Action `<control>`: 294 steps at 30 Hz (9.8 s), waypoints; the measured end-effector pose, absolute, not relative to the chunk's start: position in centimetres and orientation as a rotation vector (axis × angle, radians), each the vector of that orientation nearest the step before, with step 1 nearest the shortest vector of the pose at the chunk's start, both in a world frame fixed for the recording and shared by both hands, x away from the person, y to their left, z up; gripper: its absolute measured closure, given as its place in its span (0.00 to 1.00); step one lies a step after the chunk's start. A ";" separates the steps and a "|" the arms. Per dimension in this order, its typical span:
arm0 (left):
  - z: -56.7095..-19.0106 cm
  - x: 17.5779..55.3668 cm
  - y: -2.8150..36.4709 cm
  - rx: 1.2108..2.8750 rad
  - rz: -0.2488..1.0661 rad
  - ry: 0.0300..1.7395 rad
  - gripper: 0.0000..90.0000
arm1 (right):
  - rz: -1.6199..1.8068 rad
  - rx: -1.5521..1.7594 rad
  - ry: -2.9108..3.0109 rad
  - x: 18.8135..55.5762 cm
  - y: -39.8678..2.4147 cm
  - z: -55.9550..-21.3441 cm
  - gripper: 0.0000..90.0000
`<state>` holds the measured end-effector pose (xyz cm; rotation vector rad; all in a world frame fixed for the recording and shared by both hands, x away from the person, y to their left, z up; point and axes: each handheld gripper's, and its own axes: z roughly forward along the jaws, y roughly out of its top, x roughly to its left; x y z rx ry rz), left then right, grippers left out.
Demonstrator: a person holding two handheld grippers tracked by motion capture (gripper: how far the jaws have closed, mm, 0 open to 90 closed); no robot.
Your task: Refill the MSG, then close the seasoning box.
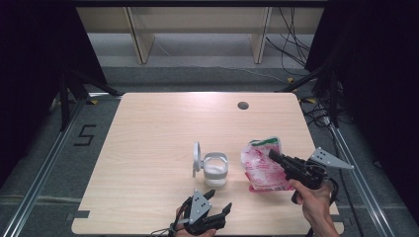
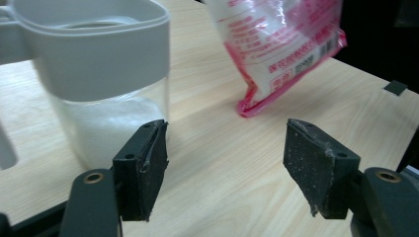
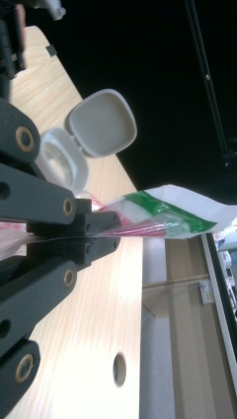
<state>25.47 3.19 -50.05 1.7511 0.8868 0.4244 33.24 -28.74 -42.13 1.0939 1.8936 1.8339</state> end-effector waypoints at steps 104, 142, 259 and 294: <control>-46.9 29.8 12.1 1.826 0.539 1.050 0.40 | 1.458 1.563 1.703 29.4 -36.9 -47.4 0.65; -43.9 31.4 13.4 1.863 0.624 0.861 0.99 | 1.456 1.334 1.859 26.9 -33.8 -47.0 0.58; -46.7 28.0 9.8 1.877 0.352 0.732 0.34 | 1.450 1.193 2.054 25.1 -30.4 -47.6 0.43; -49.5 26.7 10.1 1.931 0.346 0.751 0.30 | 1.399 1.134 2.168 24.3 -29.0 -48.0 0.42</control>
